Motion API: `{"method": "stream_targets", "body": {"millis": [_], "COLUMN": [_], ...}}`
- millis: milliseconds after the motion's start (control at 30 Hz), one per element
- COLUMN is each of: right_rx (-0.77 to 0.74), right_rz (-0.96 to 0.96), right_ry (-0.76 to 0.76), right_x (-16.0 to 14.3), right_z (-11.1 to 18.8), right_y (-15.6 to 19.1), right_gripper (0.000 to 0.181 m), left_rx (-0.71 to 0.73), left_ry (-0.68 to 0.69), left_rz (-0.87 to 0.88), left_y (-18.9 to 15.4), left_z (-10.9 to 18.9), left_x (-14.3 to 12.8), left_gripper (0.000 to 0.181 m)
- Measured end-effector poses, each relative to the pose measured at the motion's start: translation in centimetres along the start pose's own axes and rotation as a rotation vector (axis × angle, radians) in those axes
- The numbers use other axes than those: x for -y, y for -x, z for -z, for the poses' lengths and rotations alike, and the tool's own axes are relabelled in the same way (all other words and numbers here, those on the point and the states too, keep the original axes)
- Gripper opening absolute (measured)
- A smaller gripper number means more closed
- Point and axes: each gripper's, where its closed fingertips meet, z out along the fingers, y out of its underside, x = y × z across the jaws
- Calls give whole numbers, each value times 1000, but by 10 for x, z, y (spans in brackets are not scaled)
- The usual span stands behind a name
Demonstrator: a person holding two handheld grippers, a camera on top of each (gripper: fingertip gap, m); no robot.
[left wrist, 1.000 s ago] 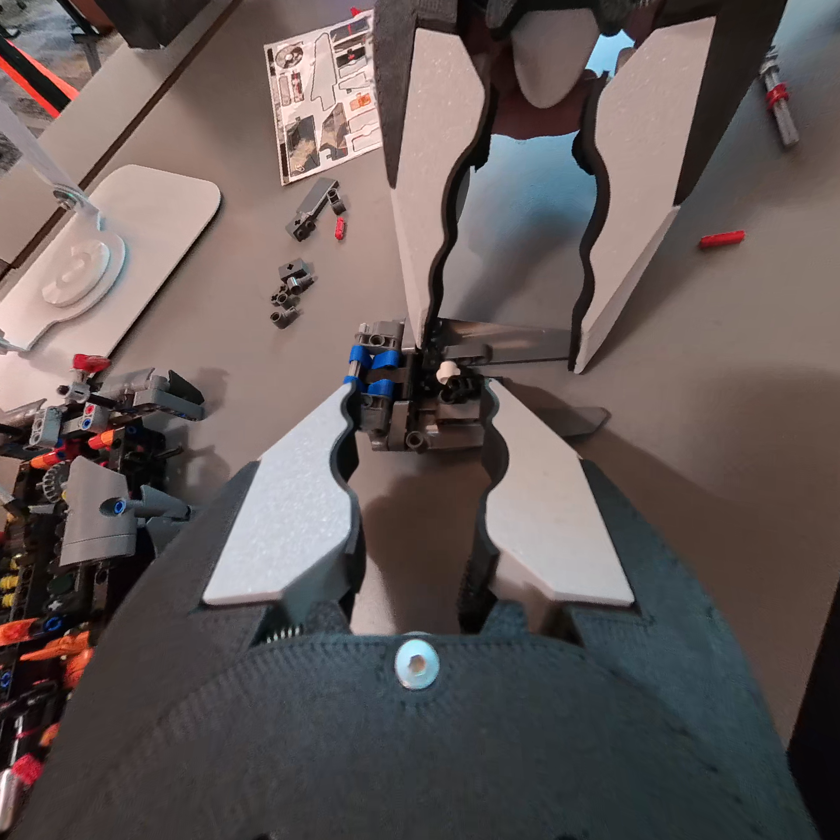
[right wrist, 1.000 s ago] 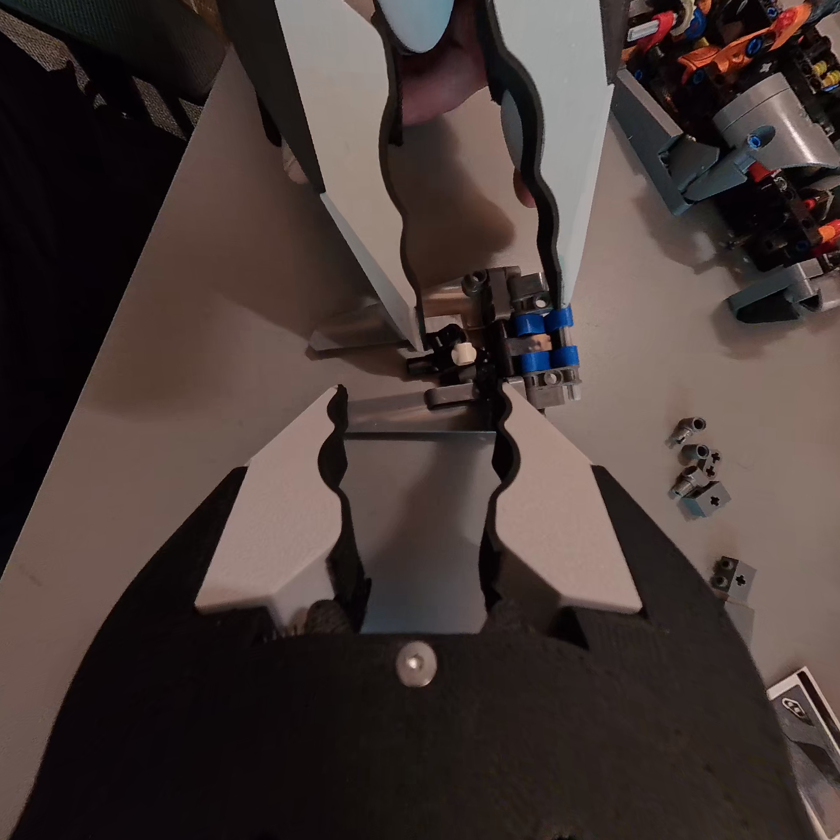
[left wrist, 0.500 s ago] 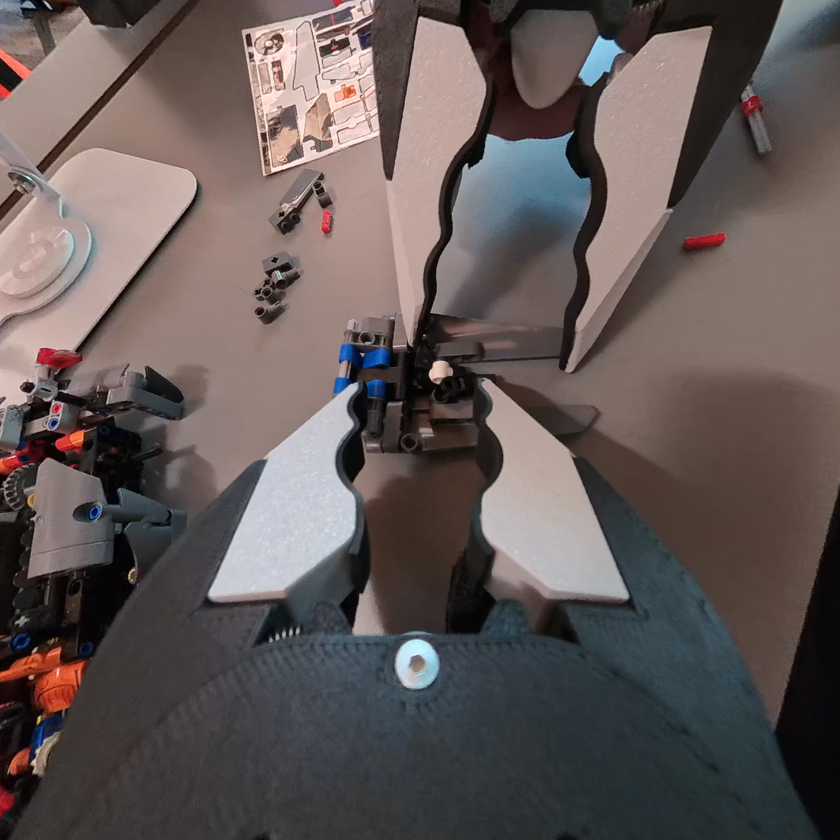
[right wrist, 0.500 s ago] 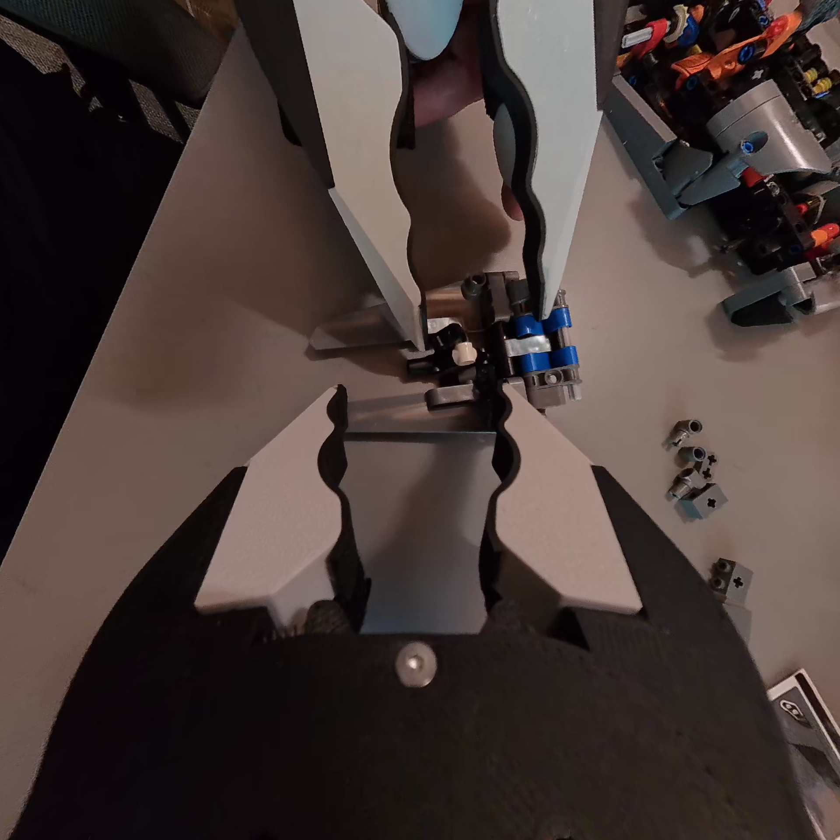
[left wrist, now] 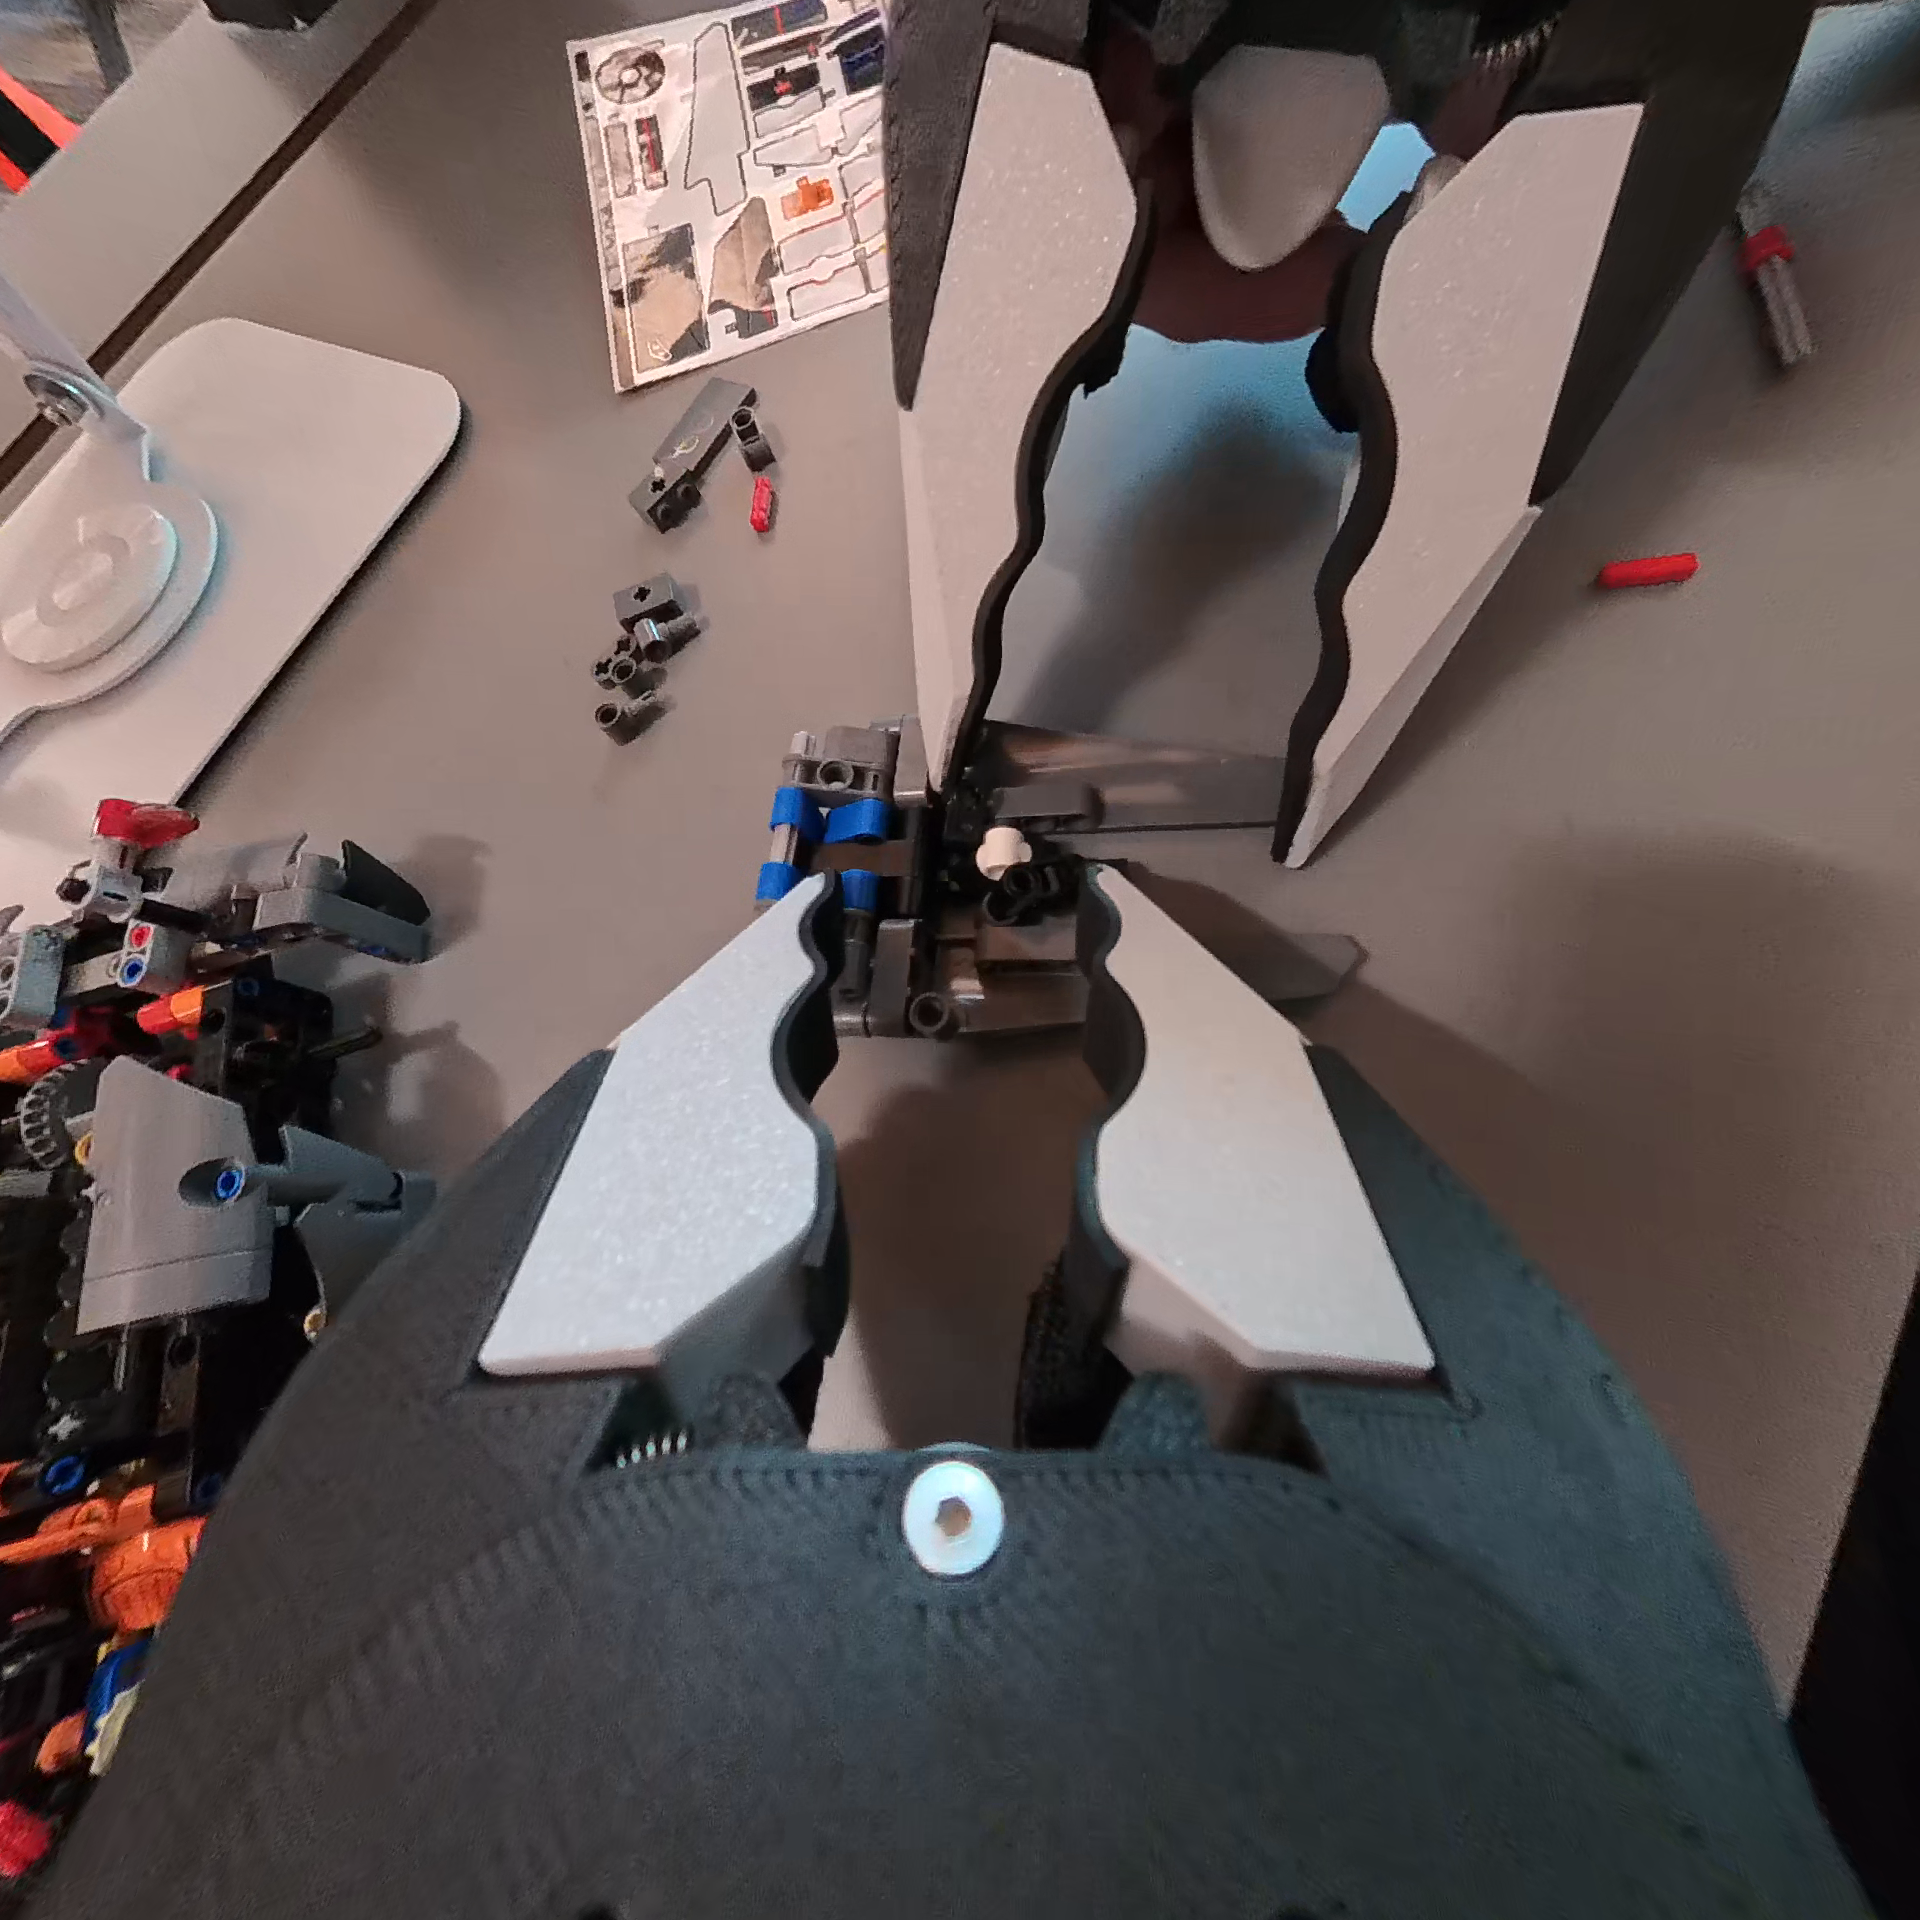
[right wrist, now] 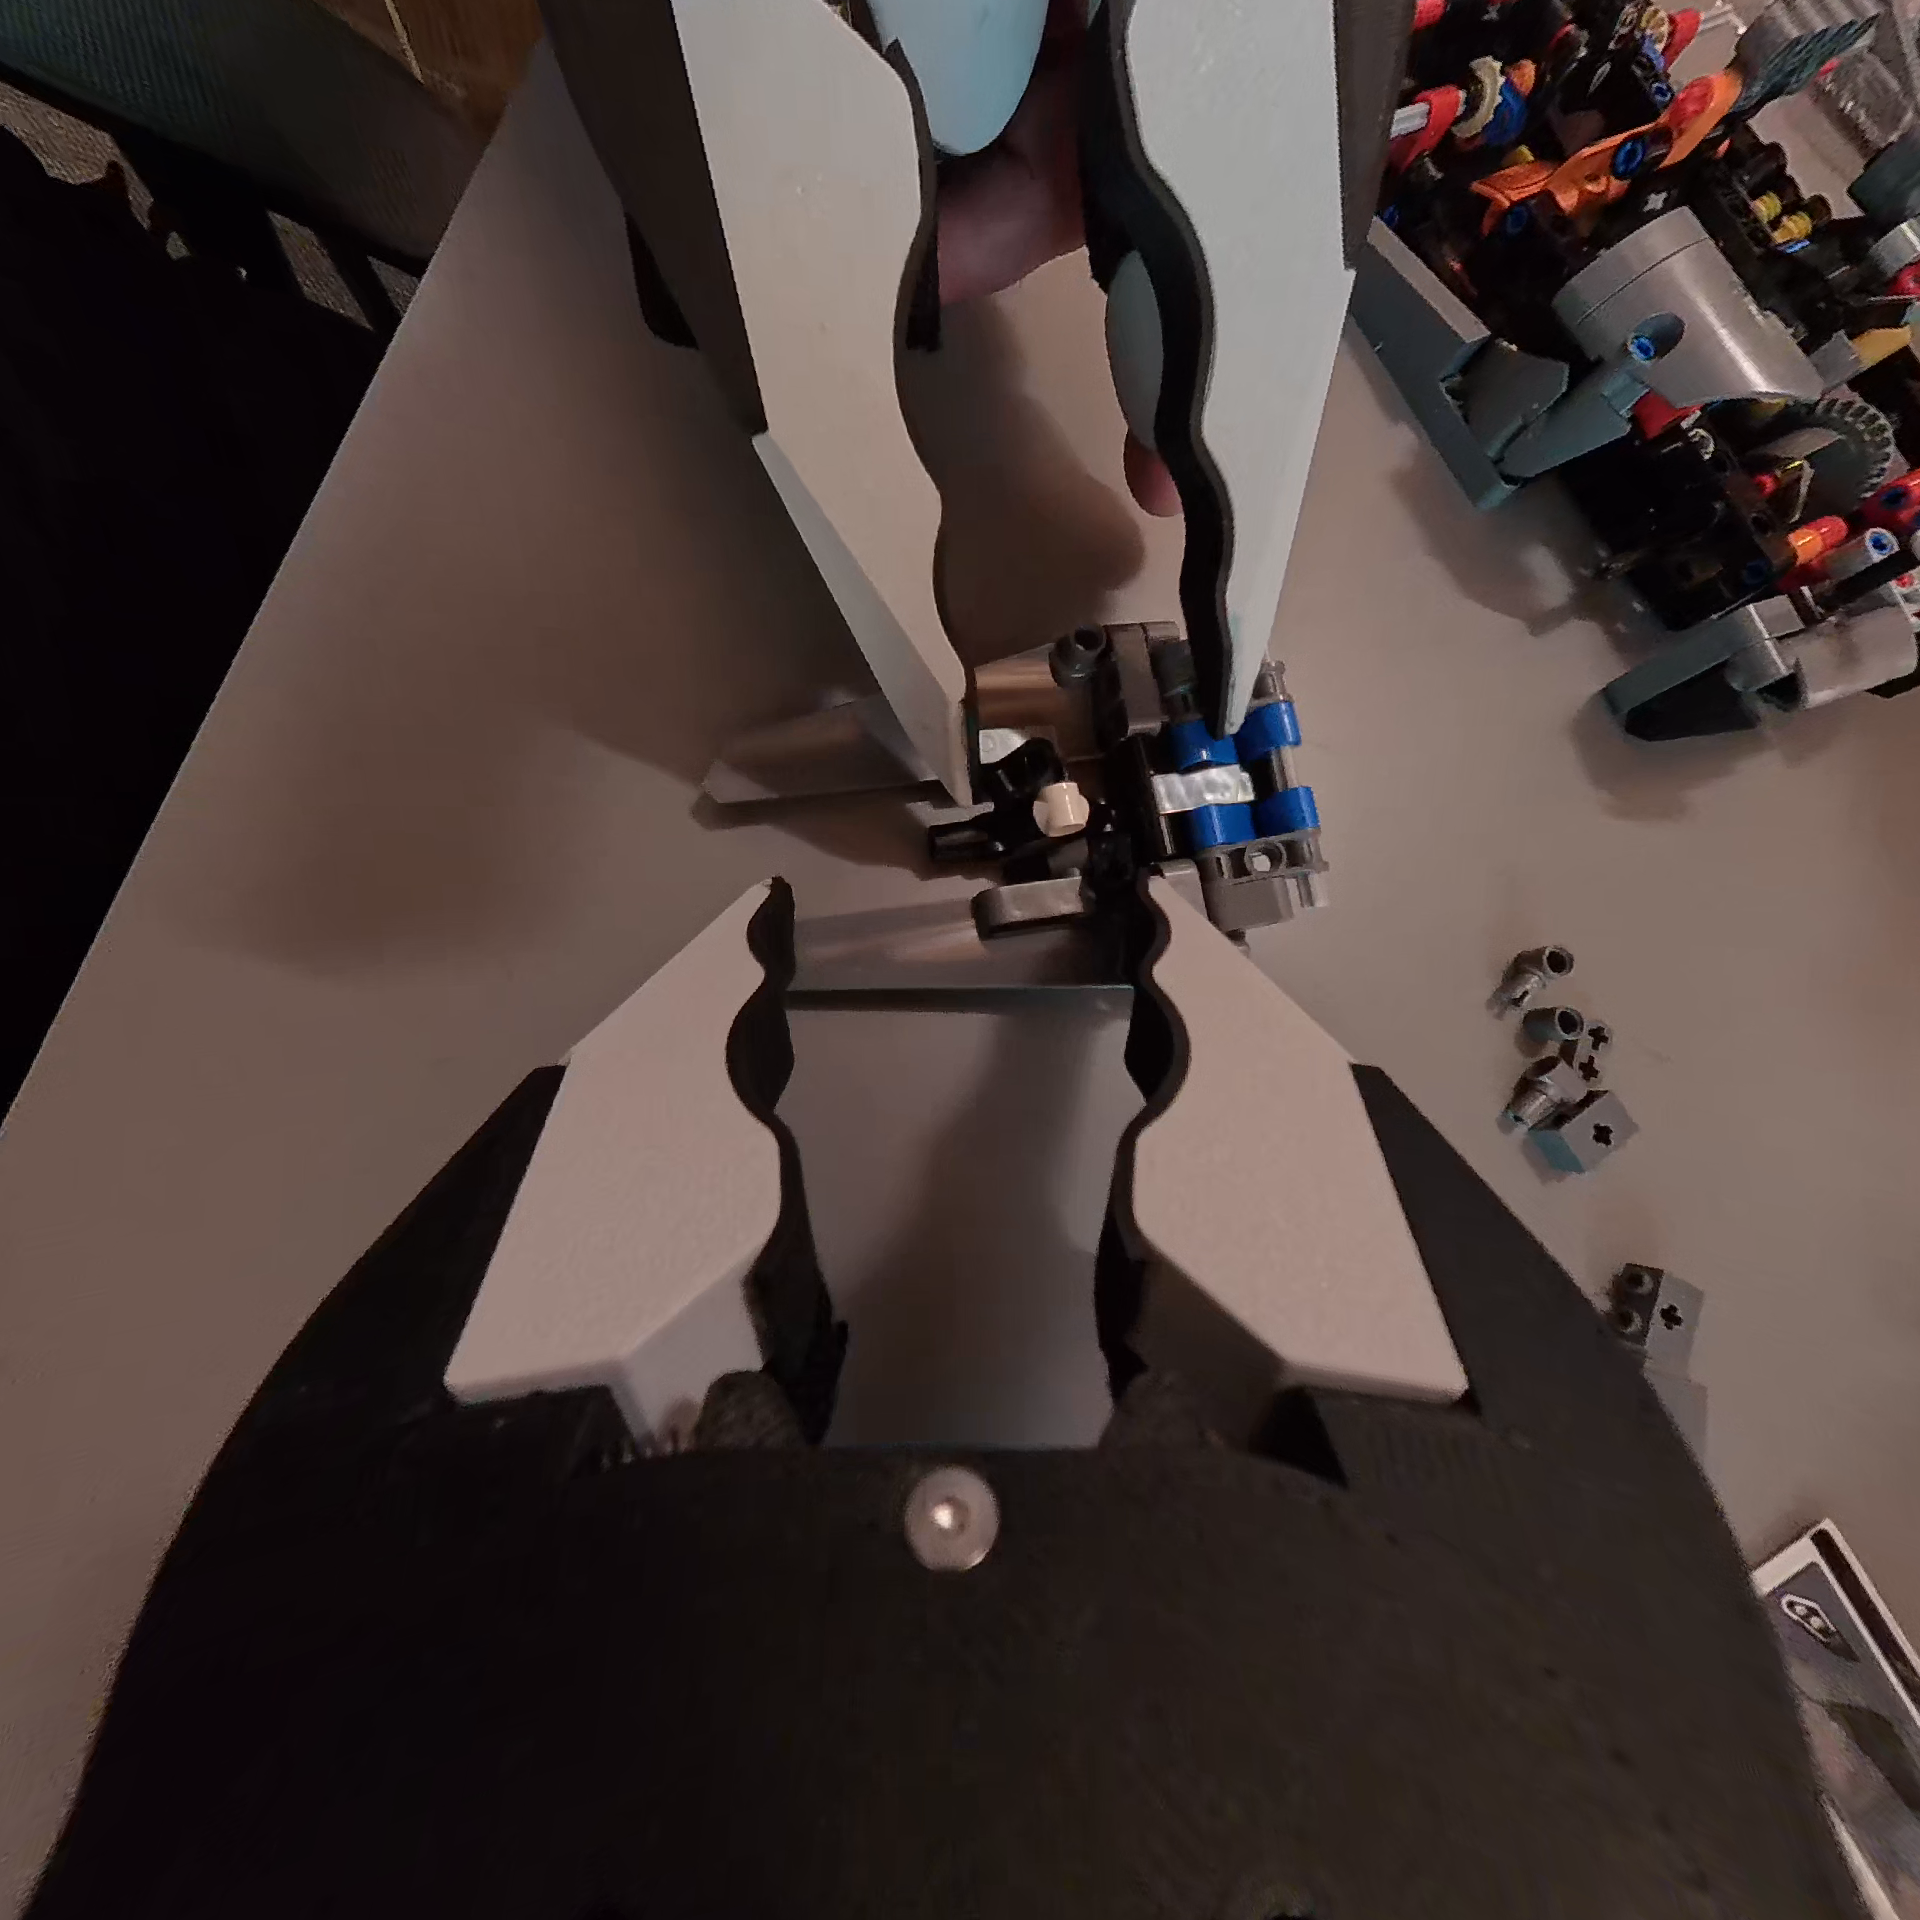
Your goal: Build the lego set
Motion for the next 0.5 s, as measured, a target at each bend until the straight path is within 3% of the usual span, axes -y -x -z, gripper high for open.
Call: {"method": "stream_targets", "body": {"millis": [500], "right_rx": [-7], "right_rz": [-10], "right_ry": [-27], "right_x": [-1], "right_z": [1], "right_y": [-2], "right_gripper": [63], "left_rx": [55], "left_ry": [12], "left_rz": [1], "left_y": [4], "left_z": [-8], "left_x": [2], "left_gripper": [46]}}
